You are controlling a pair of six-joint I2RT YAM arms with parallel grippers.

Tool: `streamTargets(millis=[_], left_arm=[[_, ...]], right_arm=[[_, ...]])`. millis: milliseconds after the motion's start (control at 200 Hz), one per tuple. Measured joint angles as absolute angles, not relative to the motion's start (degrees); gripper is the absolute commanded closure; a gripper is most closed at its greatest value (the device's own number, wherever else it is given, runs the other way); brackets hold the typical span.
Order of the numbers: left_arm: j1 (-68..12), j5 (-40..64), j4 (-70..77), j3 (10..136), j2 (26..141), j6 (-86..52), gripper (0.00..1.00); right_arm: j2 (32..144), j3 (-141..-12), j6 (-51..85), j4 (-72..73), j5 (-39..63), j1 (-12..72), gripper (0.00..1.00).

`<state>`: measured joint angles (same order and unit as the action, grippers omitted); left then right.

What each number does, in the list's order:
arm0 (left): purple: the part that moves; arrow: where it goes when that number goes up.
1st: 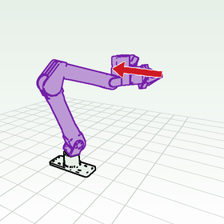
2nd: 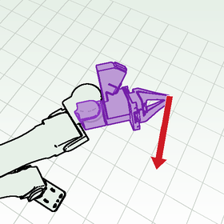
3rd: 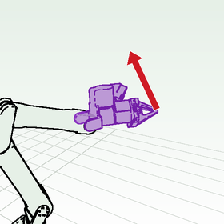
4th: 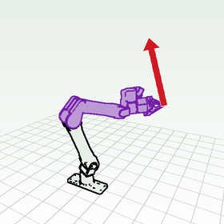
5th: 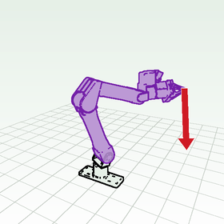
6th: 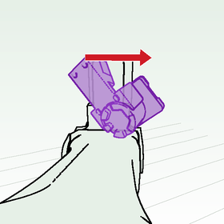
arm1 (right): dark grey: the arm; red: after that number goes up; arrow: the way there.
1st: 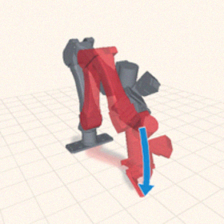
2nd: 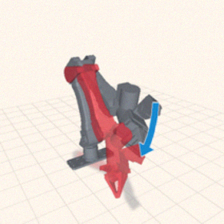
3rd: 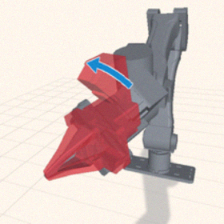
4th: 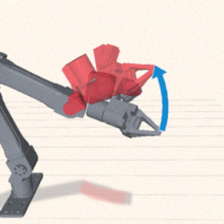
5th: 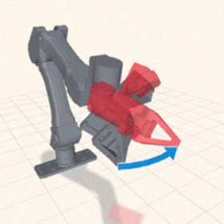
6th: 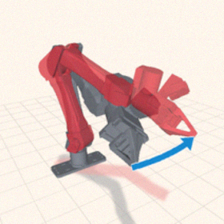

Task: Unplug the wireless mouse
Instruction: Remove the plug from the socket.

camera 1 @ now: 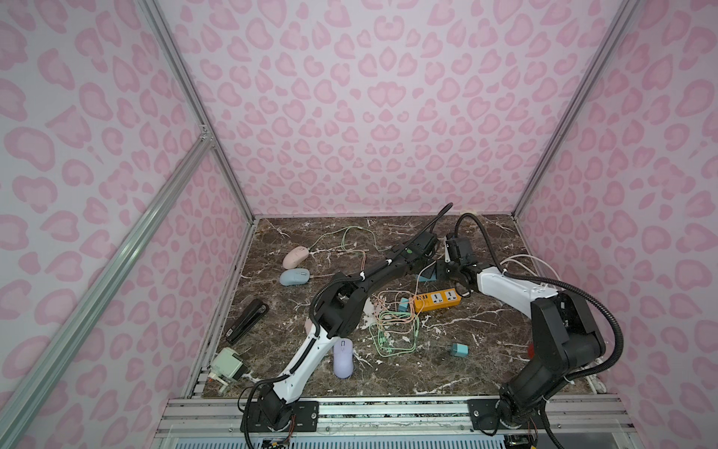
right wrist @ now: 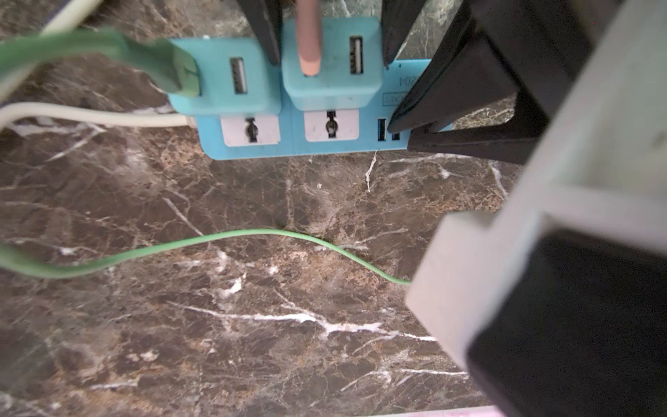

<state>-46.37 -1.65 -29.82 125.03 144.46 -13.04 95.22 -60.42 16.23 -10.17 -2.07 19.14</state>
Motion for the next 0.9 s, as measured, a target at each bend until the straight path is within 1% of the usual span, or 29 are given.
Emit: streamTargets(millis=[240,290,345,370,410,460,500,550,590,600,605,625,635,750,900], left_arm=[[-46.6,-2.3,-28.3,123.7,143.7,-13.4,0.80],[-46.6,-2.3,-28.0,123.4,143.3,-13.5,0.78],[-46.6,-1.4,-27.9,122.5,142.5,-13.5,0.67],[-46.6,-1.0,-28.0,121.5,141.6,-13.4,0.58],[-46.6,-0.3,-28.7,119.7,139.9,-13.3,0.49],[-46.6,1.1,-30.2,116.4,137.0,-13.4,0.42],[-46.4,2.9,-30.3,113.2,134.2,-13.1,0.39],[-45.8,5.2,-28.5,108.3,130.0,-12.3,0.36],[-45.0,6.7,-25.9,103.3,125.9,-12.2,0.30],[-44.8,7.3,-25.1,101.9,124.7,-12.2,0.27],[-44.5,7.6,-24.5,100.8,123.9,-12.2,0.24],[-43.9,8.6,-23.2,98.2,121.6,-12.2,0.04],[-43.6,9.2,-22.3,96.8,120.4,-12.1,0.00],[-40.3,15.1,-10.7,84.9,110.6,-12.8,0.01],[-39.7,20.0,0.0,75.0,105.7,-11.0,0.01]], right_arm=[[93.9,-62.3,15.4,-12.0,-6.2,21.1,0.88],[93.4,-62.2,15.4,-12.4,-6.2,21.2,0.88],[92.7,-62.1,15.4,-12.9,-6.0,21.2,0.88],[92.2,-61.9,15.4,-13.2,-5.8,21.2,0.88],[91.2,-61.5,15.5,-13.2,-5.2,21.3,0.88],[89.7,-60.8,15.6,-13.5,-4.6,21.3,0.88],[88.4,-60.2,15.8,-13.6,-4.2,21.3,0.88],[86.8,-59.6,15.9,-13.8,-3.3,21.3,0.87],[85.2,-59.0,15.9,-14.2,-2.3,21.2,0.87],[84.9,-58.9,15.9,-14.3,-2.1,21.1,0.87],[84.8,-58.8,15.9,-14.3,-2.0,21.1,0.87],[84.0,-58.5,15.9,-14.6,-1.4,21.0,0.87],[83.6,-58.4,15.9,-14.8,-1.0,20.9,0.87],[79.8,-56.9,15.9,-16.6,3.2,20.9,0.86],[74.6,-55.2,16.0,-17.3,14.2,21.0,0.85]])
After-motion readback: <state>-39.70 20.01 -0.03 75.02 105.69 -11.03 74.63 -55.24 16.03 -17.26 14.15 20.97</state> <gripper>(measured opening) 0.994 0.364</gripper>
